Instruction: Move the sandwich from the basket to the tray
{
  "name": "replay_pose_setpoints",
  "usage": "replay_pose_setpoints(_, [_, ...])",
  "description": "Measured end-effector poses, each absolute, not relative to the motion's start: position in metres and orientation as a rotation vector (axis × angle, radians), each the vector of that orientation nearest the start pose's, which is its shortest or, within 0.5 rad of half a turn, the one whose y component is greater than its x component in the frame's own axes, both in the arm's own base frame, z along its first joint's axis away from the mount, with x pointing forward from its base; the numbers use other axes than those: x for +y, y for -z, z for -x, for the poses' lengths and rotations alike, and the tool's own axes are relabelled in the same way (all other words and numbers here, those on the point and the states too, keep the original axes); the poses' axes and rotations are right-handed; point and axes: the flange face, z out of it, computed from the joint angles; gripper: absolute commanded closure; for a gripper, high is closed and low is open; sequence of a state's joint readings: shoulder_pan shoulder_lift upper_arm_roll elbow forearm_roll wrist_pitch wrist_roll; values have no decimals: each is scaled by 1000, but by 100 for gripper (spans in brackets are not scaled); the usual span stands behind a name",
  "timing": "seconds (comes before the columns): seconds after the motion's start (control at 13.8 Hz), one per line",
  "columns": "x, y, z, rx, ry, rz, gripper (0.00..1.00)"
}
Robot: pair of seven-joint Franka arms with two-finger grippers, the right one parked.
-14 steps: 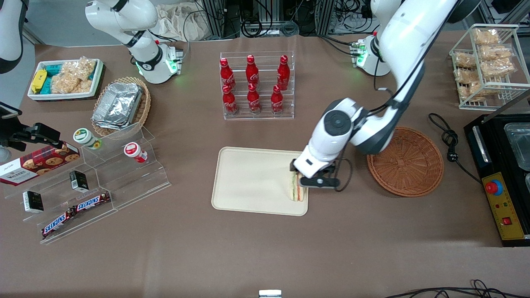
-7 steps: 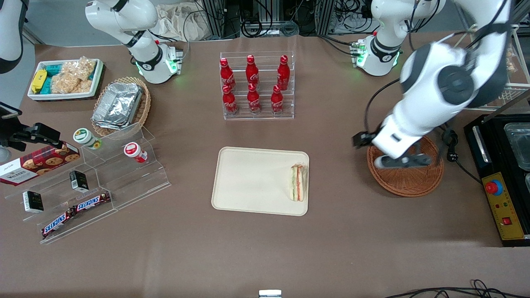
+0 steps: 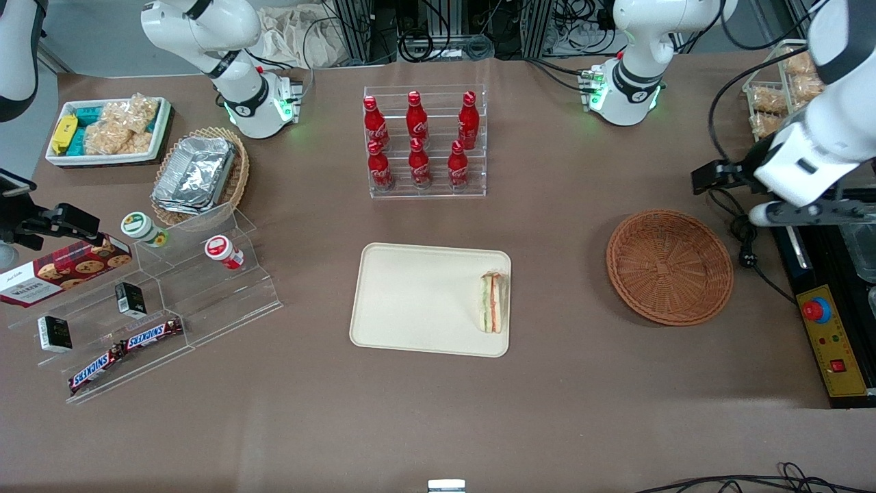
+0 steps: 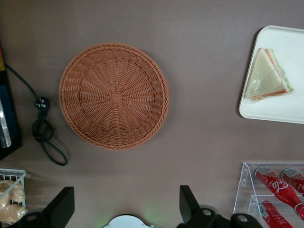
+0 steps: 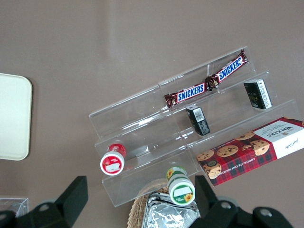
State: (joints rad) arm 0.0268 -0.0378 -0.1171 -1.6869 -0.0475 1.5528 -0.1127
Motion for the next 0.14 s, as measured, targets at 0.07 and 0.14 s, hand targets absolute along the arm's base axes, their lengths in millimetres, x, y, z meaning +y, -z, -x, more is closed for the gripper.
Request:
replay_pose_setpoints(0.07, [-59, -594, -535, -25, -143, 3172, 1])
replay_pose_setpoints(0.14, [-65, -597, -536, -10, -130, 3172, 1])
